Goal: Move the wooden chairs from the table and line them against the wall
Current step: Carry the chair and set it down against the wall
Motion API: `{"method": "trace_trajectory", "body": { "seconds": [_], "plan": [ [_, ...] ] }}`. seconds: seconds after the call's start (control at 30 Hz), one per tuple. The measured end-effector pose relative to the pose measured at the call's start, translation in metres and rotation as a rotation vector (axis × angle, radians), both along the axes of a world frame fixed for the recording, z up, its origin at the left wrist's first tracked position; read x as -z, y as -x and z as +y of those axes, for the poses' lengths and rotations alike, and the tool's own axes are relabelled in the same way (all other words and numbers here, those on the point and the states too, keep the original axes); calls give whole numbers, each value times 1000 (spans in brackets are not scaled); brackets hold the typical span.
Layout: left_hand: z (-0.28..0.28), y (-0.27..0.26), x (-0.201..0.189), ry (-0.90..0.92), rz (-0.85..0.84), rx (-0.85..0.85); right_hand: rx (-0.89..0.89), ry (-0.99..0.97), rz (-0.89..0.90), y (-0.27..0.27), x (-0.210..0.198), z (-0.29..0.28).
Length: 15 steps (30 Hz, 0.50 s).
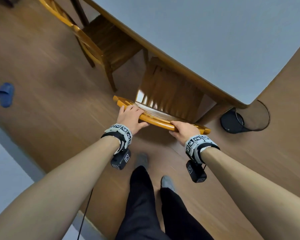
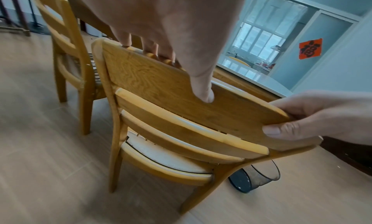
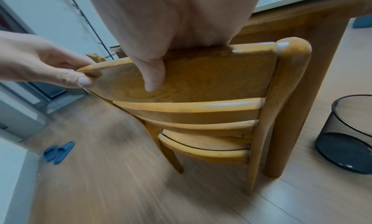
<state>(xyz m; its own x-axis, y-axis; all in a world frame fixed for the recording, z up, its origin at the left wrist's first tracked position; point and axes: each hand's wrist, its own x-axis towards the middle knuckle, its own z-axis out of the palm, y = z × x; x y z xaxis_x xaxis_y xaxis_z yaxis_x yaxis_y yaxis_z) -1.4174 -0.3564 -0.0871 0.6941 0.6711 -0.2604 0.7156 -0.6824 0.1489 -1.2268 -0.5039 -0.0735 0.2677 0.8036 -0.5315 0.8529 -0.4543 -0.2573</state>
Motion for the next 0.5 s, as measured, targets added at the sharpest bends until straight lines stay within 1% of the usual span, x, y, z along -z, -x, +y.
{"method": "trace_trajectory", "body": {
  "seconds": [0.17,0.23,0.37,0.5],
  "plan": [
    [-90,26,0,-8,19,-172,-183,-28,6,-4,4,-52],
    [-126,34,-2,-3,47,-208,-251,-12,15,-5,3,-73],
    [-195,46,-7,93,82,-293,-355,22,-15,-6,-2,-115],
    [-266,43,-7,188,15,-443,-447,35,-58,-14,-4,-158]
  ]
}}
